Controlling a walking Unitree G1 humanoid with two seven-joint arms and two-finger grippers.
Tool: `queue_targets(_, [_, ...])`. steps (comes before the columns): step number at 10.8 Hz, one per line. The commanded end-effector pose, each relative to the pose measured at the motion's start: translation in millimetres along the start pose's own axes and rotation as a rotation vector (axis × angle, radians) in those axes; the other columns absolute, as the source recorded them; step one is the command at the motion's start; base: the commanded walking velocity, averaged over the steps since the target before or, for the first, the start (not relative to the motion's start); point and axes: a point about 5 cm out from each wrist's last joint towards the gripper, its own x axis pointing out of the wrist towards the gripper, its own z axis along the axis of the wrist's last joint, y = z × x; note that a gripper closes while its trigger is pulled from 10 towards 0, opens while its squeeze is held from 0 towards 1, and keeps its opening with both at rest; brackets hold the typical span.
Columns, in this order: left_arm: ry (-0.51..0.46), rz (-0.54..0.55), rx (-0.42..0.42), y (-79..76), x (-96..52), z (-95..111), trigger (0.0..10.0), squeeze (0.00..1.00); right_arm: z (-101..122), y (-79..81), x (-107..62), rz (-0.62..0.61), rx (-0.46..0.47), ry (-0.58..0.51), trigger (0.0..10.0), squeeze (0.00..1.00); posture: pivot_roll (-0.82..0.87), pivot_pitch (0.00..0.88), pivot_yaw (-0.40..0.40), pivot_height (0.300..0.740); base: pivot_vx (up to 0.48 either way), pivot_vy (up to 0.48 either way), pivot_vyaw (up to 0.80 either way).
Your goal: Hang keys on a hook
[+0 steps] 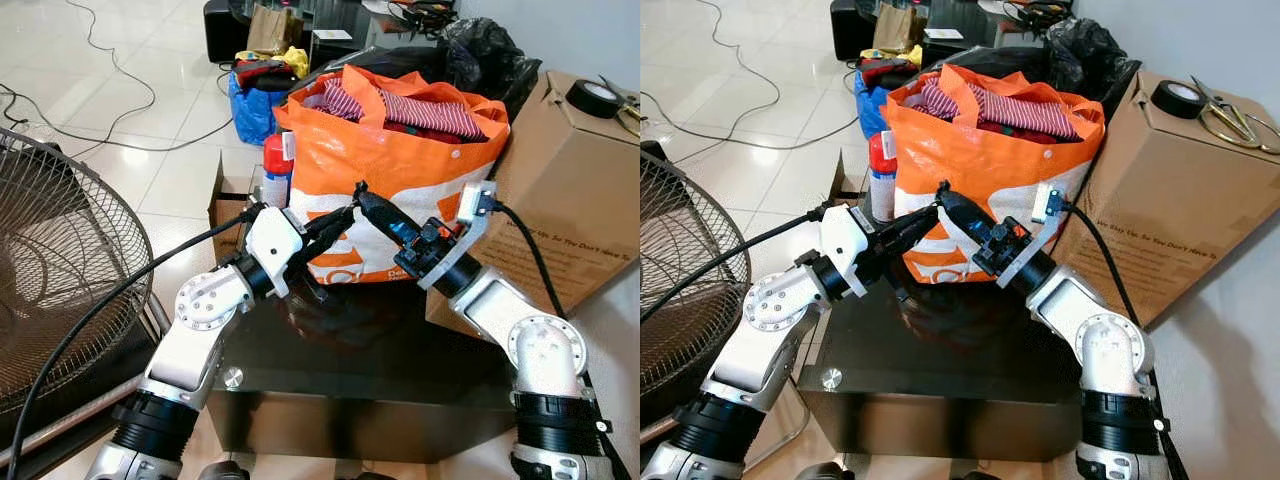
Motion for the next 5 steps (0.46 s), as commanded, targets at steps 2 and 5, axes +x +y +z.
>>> queue_targets(2, [-0.012, -0.013, -0.013, -1.9, 0.2, 1.1, 0.0, 0.09, 9.4, -16.6, -7.8, -0.134, -0.033, -0.039, 0.0, 0.0, -0.03, 0.0, -0.104, 0.74, 0.0, 0.0, 0.0])
queue_targets(5, [-0.006, -0.011, -0.019, -1.3, -0.5, 0.5, 0.0, 0.09, 11.9, -30.4, -12.4, -0.229, -0.042, -0.061, 0.0, 0.0, -0.02, 0.0, -0.102, 0.74, 0.0, 0.0, 0.0])
